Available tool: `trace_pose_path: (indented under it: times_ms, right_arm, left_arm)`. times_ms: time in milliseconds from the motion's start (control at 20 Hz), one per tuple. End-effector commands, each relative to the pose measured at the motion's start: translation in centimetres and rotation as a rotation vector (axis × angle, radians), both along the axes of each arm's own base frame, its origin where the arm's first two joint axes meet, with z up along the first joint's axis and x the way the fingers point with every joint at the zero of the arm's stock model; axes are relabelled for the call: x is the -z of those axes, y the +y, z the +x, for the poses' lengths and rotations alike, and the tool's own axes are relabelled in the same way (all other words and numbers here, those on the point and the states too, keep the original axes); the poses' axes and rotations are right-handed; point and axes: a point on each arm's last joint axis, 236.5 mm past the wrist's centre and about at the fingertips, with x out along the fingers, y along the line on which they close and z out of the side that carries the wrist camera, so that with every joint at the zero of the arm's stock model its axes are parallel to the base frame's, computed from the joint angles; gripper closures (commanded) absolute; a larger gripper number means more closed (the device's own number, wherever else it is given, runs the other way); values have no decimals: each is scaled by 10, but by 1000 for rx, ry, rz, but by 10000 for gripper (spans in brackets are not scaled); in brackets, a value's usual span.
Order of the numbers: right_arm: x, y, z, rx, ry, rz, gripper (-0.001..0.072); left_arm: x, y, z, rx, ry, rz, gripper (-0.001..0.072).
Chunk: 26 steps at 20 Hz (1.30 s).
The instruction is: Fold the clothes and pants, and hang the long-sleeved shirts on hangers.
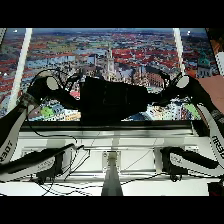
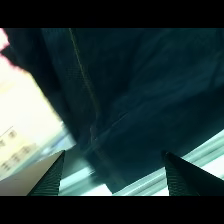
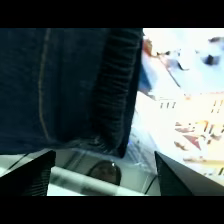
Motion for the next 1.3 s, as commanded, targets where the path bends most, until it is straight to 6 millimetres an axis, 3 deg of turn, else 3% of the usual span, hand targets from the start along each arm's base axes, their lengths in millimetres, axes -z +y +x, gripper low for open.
trace_pose_path:
  times_ms: [0, 250, 400, 550, 600, 650, 750, 850, 900, 1050, 1150, 1250]
  right_arm:
    - [1, -6, 21, 50, -72, -14, 11]
    - [4, -9, 47, 182, -19, 66, 12]
    - [14, 9, 41, 198, 123, 219, 18]
    - [44, 30, 23, 168, 262, 284, 21]
    - [51, 40, 24, 148, 264, 320, 64]
    - [49, 55, 31, 127, 231, 380, 158]
    - [33, 81, 56, 84, 86, 484, 383]
    - [20, 90, 81, 74, -23, 491, 621]
    - [10, 88, 95, 63, -73, 476, 671]
    - [-40, 63, 141, 78, -264, 415, 675]
    - [-86, 15, 172, 191, -409, 316, 675]
    - [-124, -52, 181, 350, -489, 187, 675]
  left_arm:
    - [4, 2, -5, 4, 27, 20, 21]
    - [4, 3, -5, 4, 26, 20, 21]
    - [7, 2, -2, -1, 19, 21, 21]
    - [15, 2, 5, -14, 8, 24, 21]
    - [17, 2, 5, -14, 15, 26, 21]
    - [19, 2, 5, -14, 20, 27, 21]
    - [20, 2, 8, -19, 9, 27, 21]
    - [19, 2, 14, -24, -14, 27, 22]
    - [16, 3, 19, -15, -33, 28, 21]
    - [-15, 11, 50, -21, -124, 34, 22]
    - [-58, 17, 79, -47, -235, 16, 21]
    - [-114, 27, 106, -89, -386, -7, 21]
